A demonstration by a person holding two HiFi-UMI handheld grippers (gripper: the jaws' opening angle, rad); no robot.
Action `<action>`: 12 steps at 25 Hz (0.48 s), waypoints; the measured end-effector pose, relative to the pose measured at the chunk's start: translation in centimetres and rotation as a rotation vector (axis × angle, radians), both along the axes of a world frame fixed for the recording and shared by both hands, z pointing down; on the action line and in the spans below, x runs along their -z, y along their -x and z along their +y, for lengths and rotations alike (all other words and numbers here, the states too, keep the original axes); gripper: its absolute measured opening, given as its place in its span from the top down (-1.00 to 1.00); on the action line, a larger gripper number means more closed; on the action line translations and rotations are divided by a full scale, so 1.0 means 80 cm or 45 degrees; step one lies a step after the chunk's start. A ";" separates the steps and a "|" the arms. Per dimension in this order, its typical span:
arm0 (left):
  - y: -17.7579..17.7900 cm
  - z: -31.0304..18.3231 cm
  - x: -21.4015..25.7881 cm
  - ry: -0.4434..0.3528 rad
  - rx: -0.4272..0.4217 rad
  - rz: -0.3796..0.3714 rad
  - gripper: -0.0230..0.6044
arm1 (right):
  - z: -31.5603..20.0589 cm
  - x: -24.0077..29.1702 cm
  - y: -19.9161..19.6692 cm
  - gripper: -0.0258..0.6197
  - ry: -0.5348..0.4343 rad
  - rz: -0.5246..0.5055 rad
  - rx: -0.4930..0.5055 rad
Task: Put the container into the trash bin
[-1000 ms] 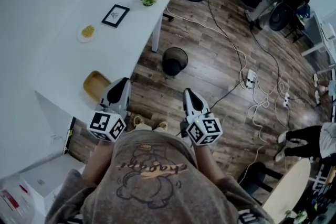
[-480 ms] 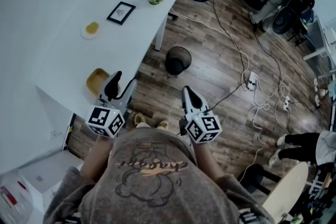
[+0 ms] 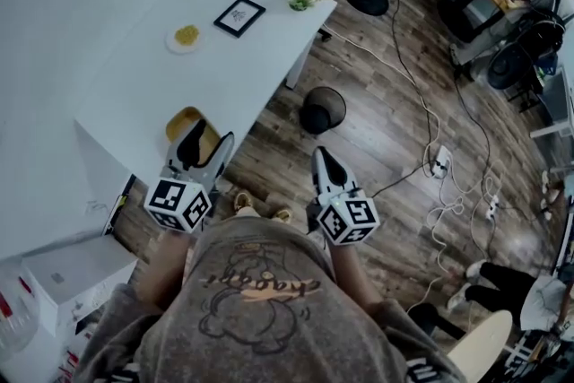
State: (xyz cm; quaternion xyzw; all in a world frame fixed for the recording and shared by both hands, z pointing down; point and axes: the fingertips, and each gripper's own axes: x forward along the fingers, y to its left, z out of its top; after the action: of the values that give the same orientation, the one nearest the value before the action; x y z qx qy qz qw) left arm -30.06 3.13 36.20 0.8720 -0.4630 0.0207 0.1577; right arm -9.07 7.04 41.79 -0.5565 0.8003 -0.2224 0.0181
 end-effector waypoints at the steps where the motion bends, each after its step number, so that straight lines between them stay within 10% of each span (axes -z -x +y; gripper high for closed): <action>1: 0.008 0.001 -0.002 0.006 0.021 0.002 0.12 | -0.003 -0.002 0.006 0.92 0.001 -0.001 0.019; 12: 0.111 0.008 -0.024 0.071 0.280 -0.030 0.13 | -0.036 -0.014 0.085 0.92 0.035 0.000 0.220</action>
State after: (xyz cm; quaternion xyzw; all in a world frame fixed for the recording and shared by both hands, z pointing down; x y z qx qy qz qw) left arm -38.97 3.76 38.15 0.8109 -0.5568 0.0266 0.1779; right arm -15.89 4.15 42.90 -0.4857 0.8421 -0.2343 -0.0087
